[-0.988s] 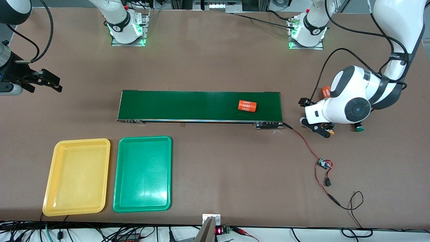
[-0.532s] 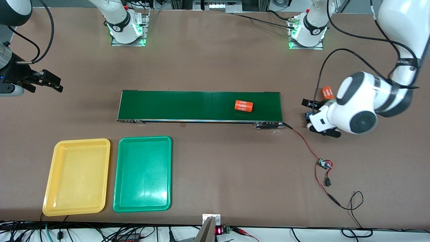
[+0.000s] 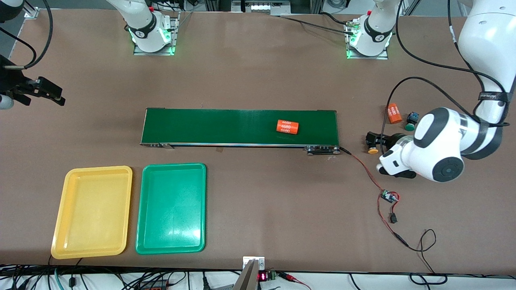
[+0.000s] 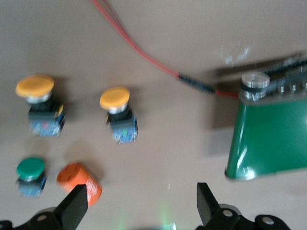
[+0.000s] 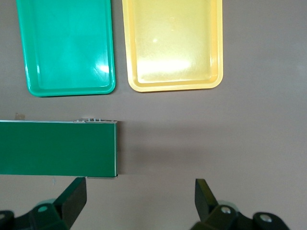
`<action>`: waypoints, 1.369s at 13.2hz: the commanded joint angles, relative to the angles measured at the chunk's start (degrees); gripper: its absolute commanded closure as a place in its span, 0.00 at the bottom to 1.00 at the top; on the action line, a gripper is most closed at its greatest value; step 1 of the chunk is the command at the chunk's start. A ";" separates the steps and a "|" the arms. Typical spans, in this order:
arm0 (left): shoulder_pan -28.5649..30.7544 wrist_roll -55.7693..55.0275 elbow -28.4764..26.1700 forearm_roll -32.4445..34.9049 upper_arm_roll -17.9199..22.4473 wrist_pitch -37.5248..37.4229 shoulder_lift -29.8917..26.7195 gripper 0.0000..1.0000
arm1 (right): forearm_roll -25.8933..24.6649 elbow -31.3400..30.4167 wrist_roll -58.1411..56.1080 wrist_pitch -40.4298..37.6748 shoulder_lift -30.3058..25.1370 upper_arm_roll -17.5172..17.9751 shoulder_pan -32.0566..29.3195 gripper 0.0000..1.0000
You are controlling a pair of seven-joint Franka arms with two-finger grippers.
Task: Sort buttons by color to trays
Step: 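Return and grasp a yellow-capped button with the left gripper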
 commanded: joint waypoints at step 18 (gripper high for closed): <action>6.69 -15.36 -30.89 12.11 -0.05 33.44 -8.54 0.69 | -1.05 0.83 0.72 -1.03 0.31 0.28 -0.12 0.00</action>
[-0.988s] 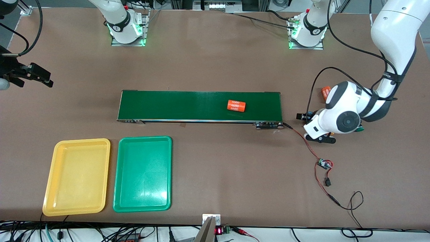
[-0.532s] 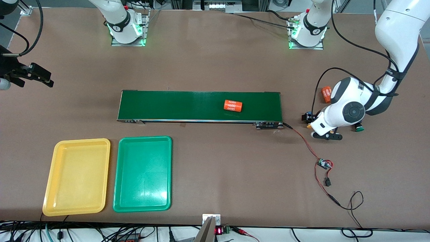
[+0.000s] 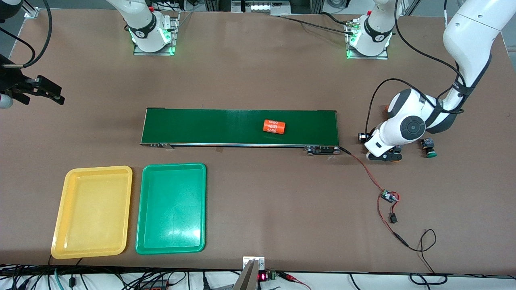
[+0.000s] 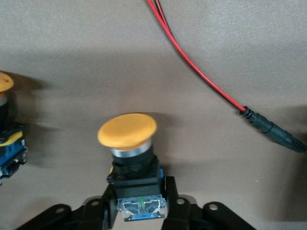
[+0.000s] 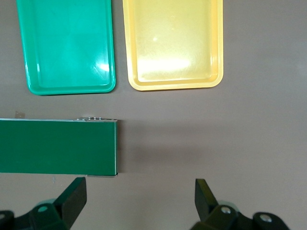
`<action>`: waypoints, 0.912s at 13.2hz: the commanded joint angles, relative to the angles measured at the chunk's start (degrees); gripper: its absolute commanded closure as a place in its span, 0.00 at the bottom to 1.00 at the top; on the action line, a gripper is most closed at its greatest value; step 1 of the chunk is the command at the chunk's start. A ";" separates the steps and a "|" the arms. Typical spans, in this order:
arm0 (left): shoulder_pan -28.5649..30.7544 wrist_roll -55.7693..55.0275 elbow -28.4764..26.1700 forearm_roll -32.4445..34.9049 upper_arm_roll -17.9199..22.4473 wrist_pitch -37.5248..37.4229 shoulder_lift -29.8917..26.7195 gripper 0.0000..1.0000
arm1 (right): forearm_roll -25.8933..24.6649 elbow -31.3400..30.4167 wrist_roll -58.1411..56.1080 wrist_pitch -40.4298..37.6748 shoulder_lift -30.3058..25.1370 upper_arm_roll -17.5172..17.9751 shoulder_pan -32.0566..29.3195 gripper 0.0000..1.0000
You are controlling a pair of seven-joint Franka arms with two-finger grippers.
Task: Sort buttons by color to trays
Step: 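Place the yellow-capped button on the green belt with the left gripper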
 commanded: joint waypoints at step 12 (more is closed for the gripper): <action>-4.24 -5.92 5.85 -1.75 -18.52 -13.20 -2.67 0.75 | -0.94 0.59 0.81 -0.60 0.25 0.15 -0.23 0.00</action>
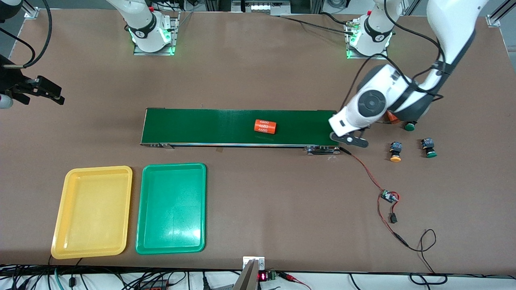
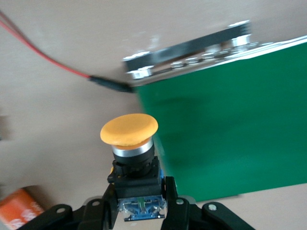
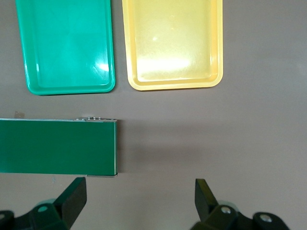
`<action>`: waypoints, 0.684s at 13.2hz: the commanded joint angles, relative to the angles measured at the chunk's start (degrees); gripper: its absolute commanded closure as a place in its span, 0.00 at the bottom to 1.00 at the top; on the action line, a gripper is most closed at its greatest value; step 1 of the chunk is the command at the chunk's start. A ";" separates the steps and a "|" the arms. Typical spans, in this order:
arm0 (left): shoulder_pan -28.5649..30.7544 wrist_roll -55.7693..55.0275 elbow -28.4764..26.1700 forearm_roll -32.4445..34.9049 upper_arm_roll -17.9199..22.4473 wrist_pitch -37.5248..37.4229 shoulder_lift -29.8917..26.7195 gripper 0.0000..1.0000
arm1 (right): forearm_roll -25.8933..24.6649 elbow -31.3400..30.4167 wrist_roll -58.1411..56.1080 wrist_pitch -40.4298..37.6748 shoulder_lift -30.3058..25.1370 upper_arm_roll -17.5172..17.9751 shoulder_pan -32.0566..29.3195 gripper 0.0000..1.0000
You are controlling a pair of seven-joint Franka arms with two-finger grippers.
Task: Sort buttons by color to trays
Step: 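Place the yellow-capped button on the green belt with the left gripper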
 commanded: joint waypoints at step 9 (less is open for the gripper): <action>-4.50 -8.73 2.22 -0.68 -0.41 5.76 5.78 0.00 | -0.92 0.50 0.81 -0.51 0.63 0.10 -0.56 0.00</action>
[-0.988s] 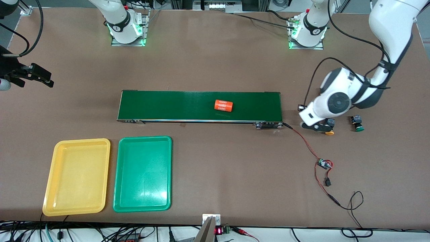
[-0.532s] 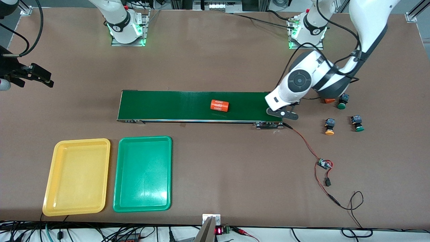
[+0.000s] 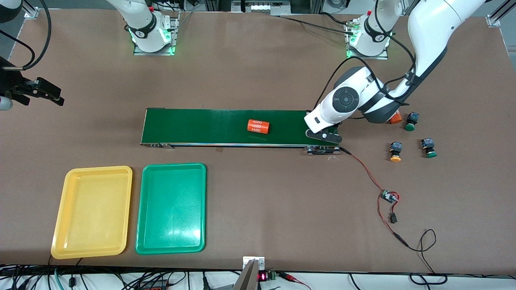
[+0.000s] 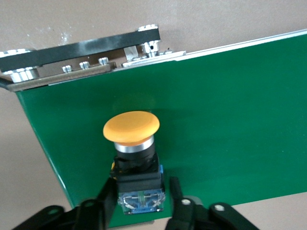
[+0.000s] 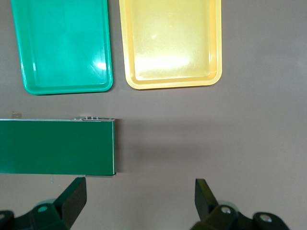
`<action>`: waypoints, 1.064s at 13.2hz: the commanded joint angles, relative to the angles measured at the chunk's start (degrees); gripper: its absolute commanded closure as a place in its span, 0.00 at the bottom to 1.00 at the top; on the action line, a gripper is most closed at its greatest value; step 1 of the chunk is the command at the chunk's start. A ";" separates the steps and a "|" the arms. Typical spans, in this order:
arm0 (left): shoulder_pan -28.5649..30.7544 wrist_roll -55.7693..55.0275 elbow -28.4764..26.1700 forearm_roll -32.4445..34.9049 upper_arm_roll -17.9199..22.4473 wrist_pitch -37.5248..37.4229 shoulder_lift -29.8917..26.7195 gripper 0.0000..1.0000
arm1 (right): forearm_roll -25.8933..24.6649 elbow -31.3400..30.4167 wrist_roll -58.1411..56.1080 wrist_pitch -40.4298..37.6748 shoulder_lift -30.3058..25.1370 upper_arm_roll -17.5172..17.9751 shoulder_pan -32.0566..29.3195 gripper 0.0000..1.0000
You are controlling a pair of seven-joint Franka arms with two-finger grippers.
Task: Sort buttons by color to trays
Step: 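Place the yellow-capped button on the green belt with the left gripper, then grasp the second yellow-capped button with the left gripper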
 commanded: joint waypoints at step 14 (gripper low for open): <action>17.91 18.13 14.97 11.01 1.76 -21.90 3.11 0.00 | -0.90 0.42 1.24 -0.78 0.50 0.23 -1.09 0.00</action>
